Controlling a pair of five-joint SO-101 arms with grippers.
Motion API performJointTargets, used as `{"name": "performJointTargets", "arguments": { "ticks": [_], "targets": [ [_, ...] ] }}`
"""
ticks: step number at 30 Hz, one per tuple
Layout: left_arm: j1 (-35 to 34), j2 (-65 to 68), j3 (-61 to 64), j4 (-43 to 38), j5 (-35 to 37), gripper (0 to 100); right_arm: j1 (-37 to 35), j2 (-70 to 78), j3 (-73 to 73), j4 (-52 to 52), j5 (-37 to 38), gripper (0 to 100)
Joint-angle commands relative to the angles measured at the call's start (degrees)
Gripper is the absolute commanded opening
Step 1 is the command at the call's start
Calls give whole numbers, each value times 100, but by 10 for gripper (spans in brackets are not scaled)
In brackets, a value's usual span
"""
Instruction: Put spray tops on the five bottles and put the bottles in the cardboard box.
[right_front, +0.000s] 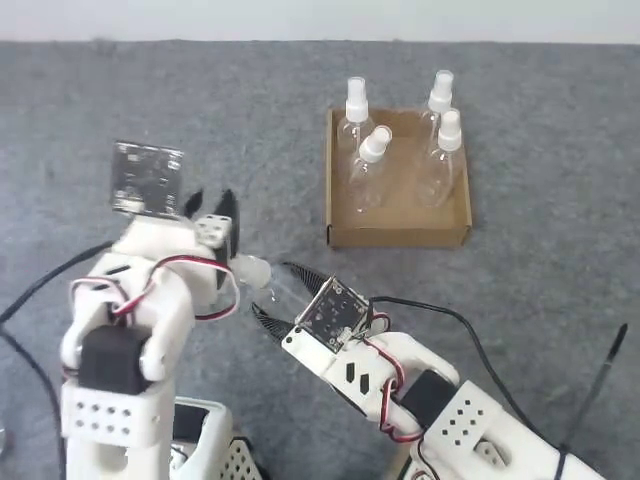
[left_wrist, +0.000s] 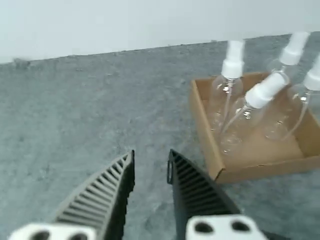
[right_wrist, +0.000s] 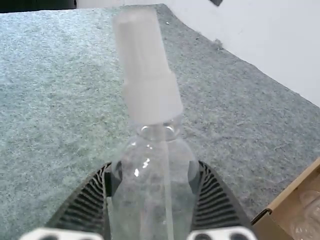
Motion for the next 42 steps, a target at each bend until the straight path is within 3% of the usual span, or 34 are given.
{"name": "performJointTargets", "arguments": {
  "ticks": [1, 7, 12, 21, 26, 30, 42],
  "targets": [
    [580, -35, 479, -765, -44, 76, 66, -189, -88, -136, -62, 6],
    [985, -9, 1402, -1820, -35, 76, 66, -189, -88, -136, -62, 6],
    [941, -44, 1103, -1943, -70, 76, 66, -189, -88, -136, -62, 6],
    [132, -35, -1358, -334, -79, 77, 66, -189, -79, -136, -53, 6],
    [-158, -53, -1332, 835, -519, 77, 66, -189, -79, -136, -53, 6],
    [9, -53, -892, 1064, -826, 77, 66, -189, -79, -136, -53, 6],
    [668, -18, 848, -580, -835, 76, 66, -189, -79, -110, -53, 6]
  ]
}}
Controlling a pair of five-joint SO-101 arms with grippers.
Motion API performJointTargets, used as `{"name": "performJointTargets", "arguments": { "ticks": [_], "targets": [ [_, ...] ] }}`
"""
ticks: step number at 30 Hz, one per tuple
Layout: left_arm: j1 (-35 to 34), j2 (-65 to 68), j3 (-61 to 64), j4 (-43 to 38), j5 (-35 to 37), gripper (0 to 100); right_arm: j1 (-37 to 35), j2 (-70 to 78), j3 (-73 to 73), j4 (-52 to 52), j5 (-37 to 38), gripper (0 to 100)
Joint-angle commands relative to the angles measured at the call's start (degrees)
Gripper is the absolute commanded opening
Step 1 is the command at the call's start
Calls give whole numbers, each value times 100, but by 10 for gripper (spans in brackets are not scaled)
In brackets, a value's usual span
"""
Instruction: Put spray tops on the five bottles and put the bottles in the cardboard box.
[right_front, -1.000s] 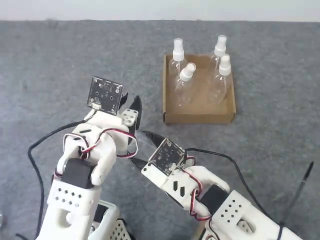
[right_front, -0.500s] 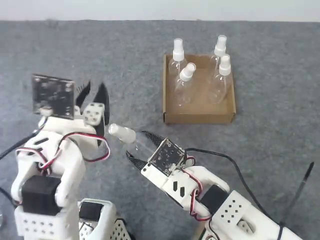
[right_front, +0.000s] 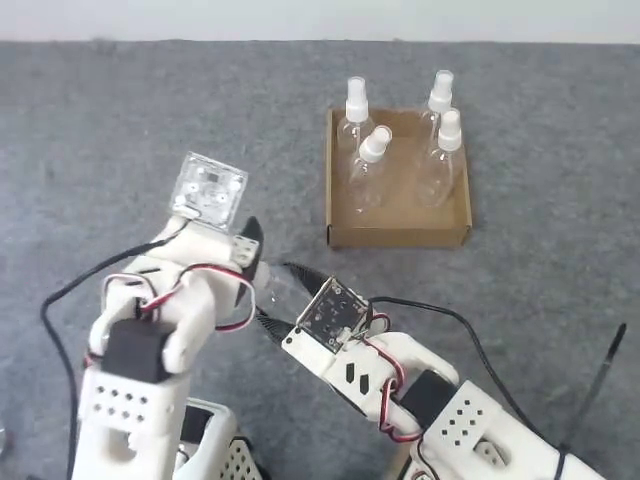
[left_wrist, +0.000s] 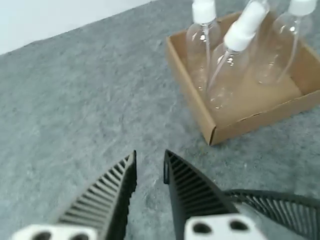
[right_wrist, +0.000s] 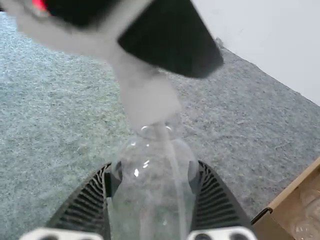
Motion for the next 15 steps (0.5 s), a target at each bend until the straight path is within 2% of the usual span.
{"name": "performJointTargets", "arguments": {
  "ticks": [1, 4, 7, 12, 15],
  "targets": [
    [167, -18, 154, -703, -53, 76, 66, -189, -79, -110, -53, 6],
    [9, -62, 4, -862, -53, 76, 66, -189, -70, -110, -53, 6],
    [-571, -70, -576, -519, -53, 77, 66, -189, -70, -119, -44, 6],
    [-1688, -70, -1727, 800, -88, 81, 75, -189, -79, -136, -53, 6],
    [-1785, -70, -2035, 1477, -237, 118, 75, -189, -88, -136, -53, 6]
  ]
}}
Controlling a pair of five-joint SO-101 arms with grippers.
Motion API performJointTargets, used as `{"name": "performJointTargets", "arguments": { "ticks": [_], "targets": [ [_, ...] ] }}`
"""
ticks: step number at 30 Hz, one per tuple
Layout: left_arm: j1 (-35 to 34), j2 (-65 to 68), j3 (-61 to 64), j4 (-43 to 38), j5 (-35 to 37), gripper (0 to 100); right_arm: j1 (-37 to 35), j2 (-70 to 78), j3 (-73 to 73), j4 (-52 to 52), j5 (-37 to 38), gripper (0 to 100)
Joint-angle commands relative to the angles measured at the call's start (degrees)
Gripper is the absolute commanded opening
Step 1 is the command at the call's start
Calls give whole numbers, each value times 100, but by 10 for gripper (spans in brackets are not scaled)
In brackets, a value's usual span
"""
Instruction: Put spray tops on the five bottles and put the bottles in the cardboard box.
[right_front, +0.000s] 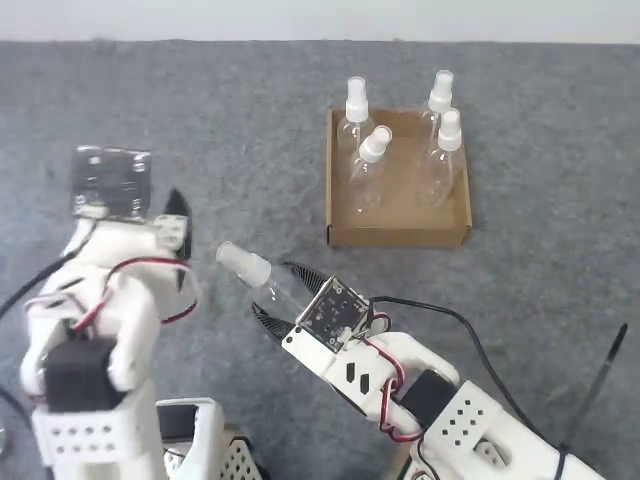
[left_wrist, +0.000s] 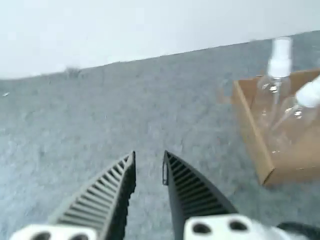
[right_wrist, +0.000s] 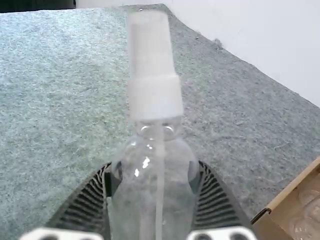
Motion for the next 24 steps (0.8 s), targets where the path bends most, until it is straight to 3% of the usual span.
{"name": "performJointTargets", "arguments": {
  "ticks": [1, 6, 15, 24],
  "targets": [
    [-202, -70, -637, 976, -369, 136, 119, -189, -88, -145, -62, 6],
    [-149, -62, -268, 914, -510, 156, 585, -189, -62, -462, -62, 6],
    [1196, -9, 435, -44, -123, 156, 611, -189, -53, -444, -62, 6],
    [1521, -9, 453, 114, -149, 156, 611, -180, -53, -444, -62, 6]
  ]
}}
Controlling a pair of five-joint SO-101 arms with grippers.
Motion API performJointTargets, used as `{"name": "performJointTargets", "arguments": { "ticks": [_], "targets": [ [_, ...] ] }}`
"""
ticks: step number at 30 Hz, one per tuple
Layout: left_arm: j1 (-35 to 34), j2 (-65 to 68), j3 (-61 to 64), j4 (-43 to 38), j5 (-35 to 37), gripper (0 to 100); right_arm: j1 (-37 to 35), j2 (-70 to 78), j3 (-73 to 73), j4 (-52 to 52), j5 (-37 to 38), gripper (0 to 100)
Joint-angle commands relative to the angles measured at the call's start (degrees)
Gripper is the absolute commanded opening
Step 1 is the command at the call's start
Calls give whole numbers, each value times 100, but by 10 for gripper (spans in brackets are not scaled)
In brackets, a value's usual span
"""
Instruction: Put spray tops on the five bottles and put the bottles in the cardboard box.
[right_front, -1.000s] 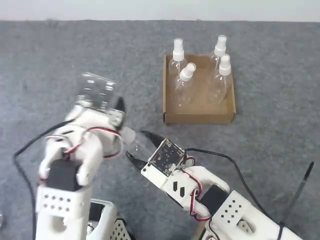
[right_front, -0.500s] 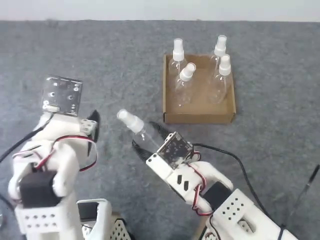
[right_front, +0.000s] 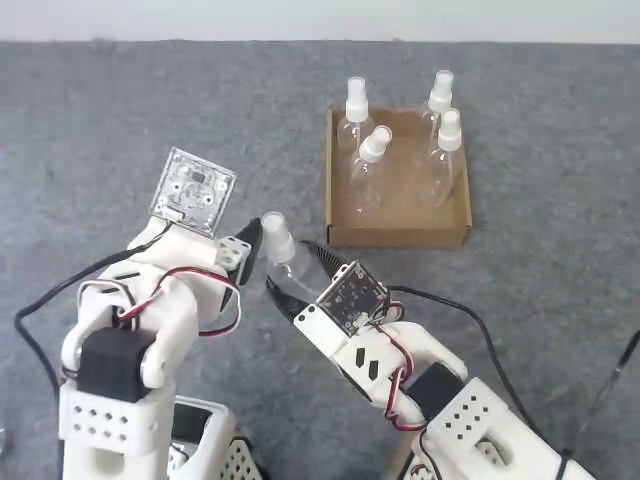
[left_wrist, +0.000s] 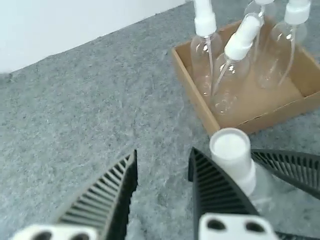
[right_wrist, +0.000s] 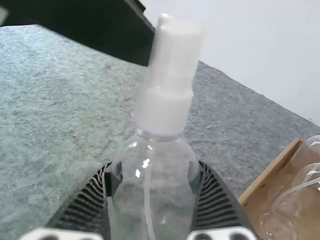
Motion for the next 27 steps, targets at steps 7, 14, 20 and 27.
{"name": "performJointTargets", "arguments": {
  "ticks": [7, 14, 20, 27],
  "targets": [
    [-589, -53, -778, 35, -79, 156, 48, -180, -53, -145, -44, 6],
    [-229, -9, -1393, 185, -62, 156, 48, -171, -53, -145, -44, 6],
    [114, -9, -365, 105, -62, 156, 48, -171, -53, -145, -44, 6],
    [651, -9, 189, -369, -62, 156, 48, -145, -53, -145, -44, 6]
  ]
}}
